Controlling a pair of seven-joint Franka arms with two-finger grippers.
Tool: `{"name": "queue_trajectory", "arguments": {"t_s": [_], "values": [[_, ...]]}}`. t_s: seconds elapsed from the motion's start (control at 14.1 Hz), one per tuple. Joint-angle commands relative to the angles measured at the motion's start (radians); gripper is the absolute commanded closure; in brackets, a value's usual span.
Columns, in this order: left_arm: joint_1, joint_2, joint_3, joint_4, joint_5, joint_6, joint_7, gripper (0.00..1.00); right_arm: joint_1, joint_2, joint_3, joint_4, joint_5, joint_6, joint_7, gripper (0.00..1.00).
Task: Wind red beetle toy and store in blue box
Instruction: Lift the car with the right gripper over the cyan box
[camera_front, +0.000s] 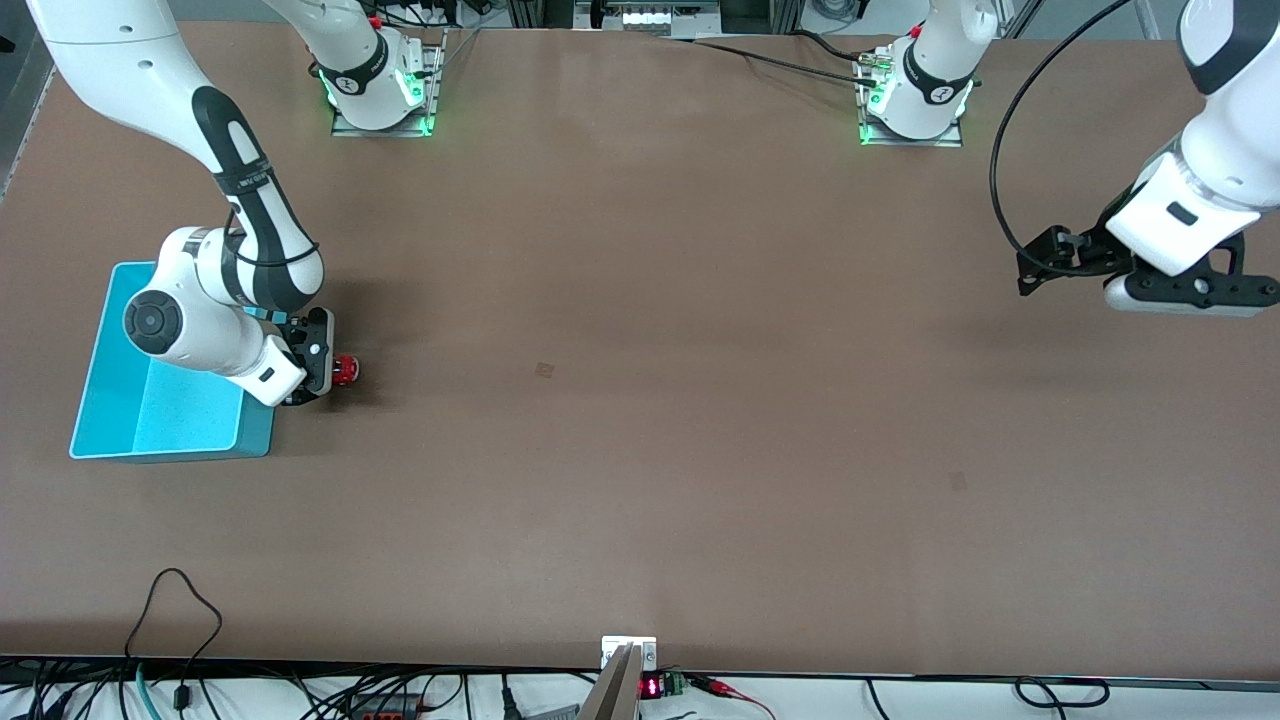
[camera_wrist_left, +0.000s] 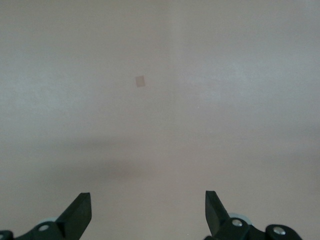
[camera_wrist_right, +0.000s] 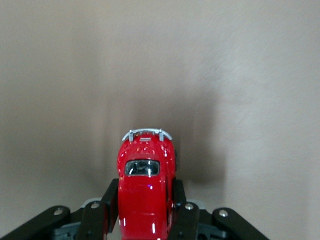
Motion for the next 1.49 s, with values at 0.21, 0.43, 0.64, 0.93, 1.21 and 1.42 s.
{"name": "queue_trajectory", "arguments": {"t_s": [0.21, 0.43, 0.64, 0.93, 1.21, 1.42], "values": [[0.033, -0.010, 0.000, 0.002, 0.021, -0.019, 0.019, 0.00, 0.042, -0.139, 0.002, 0.038, 0.037, -0.006, 0.395, 0.88], [0.033, -0.012, -0.007, 0.002, 0.021, -0.021, 0.019, 0.00, 0.038, -0.190, -0.007, 0.056, 0.037, -0.024, 0.753, 0.88], [0.031, -0.012, -0.009, 0.002, 0.023, -0.022, 0.017, 0.00, 0.016, -0.206, -0.020, 0.059, 0.031, -0.118, 1.229, 0.93], [0.028, -0.013, -0.012, 0.008, 0.023, -0.083, 0.003, 0.00, -0.034, -0.202, -0.070, 0.059, 0.031, -0.127, 1.466, 1.00], [0.034, -0.021, -0.007, 0.006, 0.021, -0.105, 0.019, 0.00, -0.060, -0.187, -0.156, 0.061, 0.072, -0.085, 1.455, 1.00], [0.034, -0.021, -0.009, 0.003, 0.020, -0.106, 0.019, 0.00, -0.082, -0.157, -0.164, 0.061, 0.022, 0.015, 1.347, 1.00]]}}
